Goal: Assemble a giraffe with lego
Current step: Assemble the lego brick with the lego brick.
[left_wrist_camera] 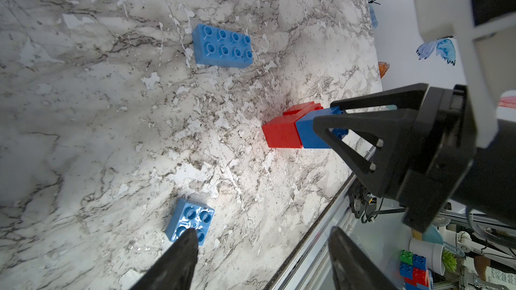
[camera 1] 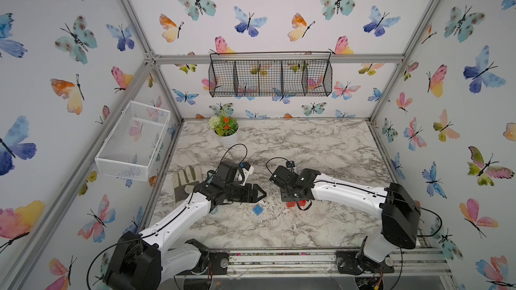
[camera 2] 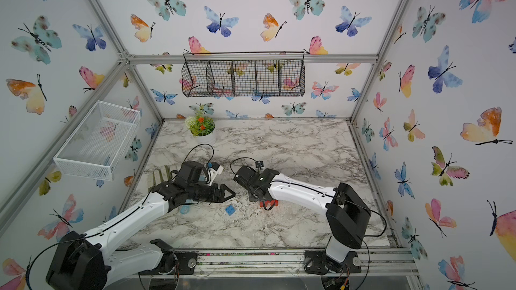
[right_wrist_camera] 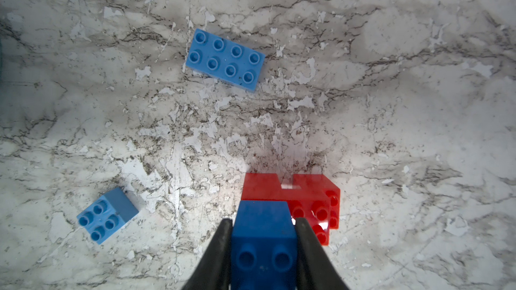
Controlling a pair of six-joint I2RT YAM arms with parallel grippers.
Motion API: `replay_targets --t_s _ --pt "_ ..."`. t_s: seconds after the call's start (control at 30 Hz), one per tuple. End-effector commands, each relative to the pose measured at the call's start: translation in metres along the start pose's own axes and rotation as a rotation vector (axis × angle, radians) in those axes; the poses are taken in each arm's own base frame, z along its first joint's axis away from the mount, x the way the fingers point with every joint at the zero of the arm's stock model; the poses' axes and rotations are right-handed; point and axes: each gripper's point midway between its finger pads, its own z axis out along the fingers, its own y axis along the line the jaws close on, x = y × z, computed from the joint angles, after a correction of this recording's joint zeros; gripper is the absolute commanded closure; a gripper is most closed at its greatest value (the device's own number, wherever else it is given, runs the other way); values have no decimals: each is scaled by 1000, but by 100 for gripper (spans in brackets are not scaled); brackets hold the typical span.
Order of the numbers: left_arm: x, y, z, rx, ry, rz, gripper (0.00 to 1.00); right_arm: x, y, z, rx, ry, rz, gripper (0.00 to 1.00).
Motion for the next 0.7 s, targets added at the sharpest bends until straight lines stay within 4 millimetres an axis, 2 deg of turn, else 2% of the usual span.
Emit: replay_targets --t_s 0.0,0.33,0.67 --pt "2 2 1 -7 4 7 27 14 -7 6 36 43 -14 77" --pt "2 2 2 -11 5 7 27 31 -20 9 42 69 9 77" --pt "2 3 2 -14 6 6 27 56 -24 25 53 123 1 78"
